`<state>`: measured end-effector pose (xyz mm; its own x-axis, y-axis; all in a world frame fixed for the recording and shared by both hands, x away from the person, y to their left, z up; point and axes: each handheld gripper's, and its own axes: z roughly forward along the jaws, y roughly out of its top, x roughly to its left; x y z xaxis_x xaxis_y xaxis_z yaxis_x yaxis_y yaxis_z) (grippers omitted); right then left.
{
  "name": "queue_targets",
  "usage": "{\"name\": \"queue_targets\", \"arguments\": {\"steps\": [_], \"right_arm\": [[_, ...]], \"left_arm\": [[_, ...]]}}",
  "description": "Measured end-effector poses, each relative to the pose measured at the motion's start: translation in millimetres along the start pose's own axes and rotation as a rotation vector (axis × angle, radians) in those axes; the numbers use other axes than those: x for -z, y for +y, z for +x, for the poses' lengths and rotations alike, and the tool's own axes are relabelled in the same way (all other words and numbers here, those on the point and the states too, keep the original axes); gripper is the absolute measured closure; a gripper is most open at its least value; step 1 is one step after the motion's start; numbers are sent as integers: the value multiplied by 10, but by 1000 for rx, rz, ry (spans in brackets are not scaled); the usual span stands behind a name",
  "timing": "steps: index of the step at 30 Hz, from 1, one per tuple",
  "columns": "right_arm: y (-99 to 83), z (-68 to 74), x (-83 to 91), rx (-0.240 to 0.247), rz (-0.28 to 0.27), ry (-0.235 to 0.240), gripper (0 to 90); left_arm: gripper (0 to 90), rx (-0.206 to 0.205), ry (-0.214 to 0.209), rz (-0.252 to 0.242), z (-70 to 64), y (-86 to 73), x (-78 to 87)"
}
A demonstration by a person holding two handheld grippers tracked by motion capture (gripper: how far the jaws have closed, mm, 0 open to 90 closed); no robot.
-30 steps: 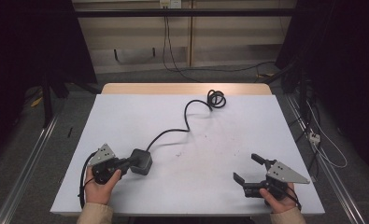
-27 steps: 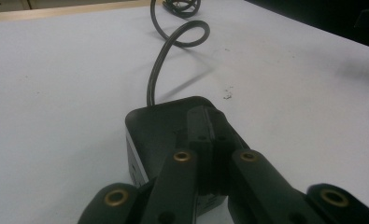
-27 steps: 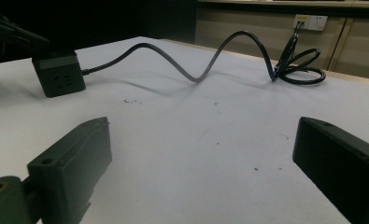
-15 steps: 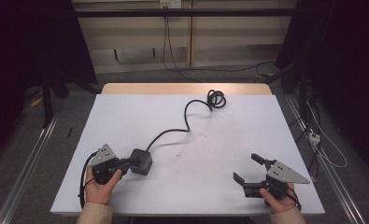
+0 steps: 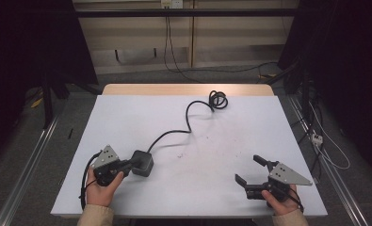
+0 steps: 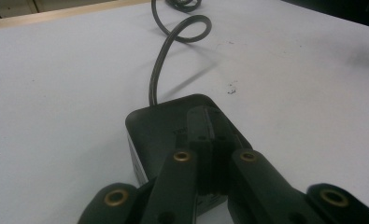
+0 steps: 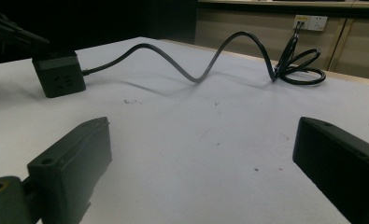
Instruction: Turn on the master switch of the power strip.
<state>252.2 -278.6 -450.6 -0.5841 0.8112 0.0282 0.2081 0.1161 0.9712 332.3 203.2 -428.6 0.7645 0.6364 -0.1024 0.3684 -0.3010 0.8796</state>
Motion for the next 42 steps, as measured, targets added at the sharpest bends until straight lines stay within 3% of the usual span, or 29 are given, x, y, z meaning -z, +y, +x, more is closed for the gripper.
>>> {"name": "queue_targets", "arguments": {"steps": [13,15,16,18,32,36,42], "right_arm": [[4,4,0,0,-2,-1,40],[6,4,2,1,-6,-3,40],[7,5,3,1,-6,-3,40],[8,6,4,1,-7,-3,40],[7,5,-2,2,-5,1,40],[7,3,-1,2,-7,-1,40],[6,-4,-2,2,-6,-1,40]], "left_arm": [[900,-24,21,19,-31,26,-4],[900,-8,16,18,-28,25,-6],[900,-23,27,32,-30,31,-7],[900,-5,21,34,-28,38,-12],[900,14,14,14,-20,14,-6],[900,1,20,23,-28,29,-7],[900,27,11,14,-8,19,-5]]}}
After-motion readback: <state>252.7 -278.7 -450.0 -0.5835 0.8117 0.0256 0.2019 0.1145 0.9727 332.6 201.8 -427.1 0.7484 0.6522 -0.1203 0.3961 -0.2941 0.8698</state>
